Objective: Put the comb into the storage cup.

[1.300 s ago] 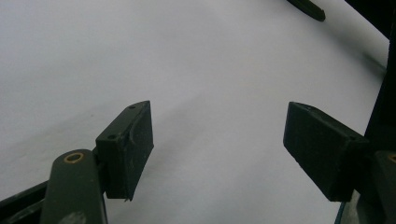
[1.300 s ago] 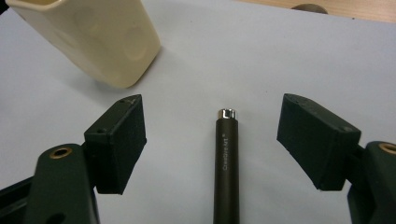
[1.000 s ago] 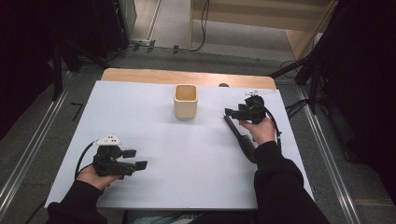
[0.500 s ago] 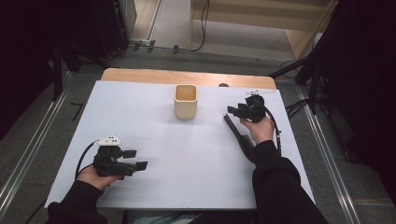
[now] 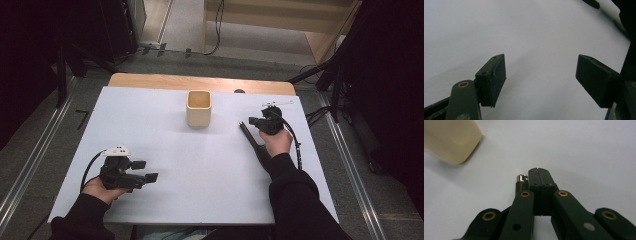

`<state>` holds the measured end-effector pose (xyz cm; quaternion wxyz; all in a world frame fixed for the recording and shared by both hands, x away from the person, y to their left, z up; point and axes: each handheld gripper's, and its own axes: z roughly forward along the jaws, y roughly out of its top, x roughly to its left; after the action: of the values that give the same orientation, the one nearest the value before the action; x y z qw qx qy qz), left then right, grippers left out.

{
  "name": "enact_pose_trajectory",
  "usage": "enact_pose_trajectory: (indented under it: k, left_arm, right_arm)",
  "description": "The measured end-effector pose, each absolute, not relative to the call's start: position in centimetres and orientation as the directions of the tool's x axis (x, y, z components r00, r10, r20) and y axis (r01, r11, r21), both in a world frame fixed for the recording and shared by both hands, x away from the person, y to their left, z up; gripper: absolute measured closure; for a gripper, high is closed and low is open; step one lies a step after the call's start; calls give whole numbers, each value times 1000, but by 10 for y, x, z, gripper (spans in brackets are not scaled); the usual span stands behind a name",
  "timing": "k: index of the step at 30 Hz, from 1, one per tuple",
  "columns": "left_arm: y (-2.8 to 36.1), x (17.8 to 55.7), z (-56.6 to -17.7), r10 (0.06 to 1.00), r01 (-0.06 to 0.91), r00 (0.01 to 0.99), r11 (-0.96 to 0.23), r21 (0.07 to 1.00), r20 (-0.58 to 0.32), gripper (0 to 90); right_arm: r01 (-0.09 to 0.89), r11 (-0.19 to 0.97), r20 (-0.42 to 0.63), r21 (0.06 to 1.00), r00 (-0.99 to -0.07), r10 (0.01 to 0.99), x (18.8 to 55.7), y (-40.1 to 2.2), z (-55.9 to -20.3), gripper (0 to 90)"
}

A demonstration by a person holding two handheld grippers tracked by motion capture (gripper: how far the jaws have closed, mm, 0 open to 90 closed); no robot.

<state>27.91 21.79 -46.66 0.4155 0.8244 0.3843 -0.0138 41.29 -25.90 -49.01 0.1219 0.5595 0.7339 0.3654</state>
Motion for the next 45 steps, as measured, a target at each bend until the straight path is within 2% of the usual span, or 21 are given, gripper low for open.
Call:
enact_pose_trajectory:
  k: [16,45]
  left_arm:
    - [218,279,-467,621,642,708,-368,672,-336,250]
    - [218,278,-466,618,640,710,-367,675,-337,250]
  right_arm:
    - [787,144,242,600,-351,905,416,-252,-502,877]
    - [786,236,241,572,-436,867,410,-224,-505,877]
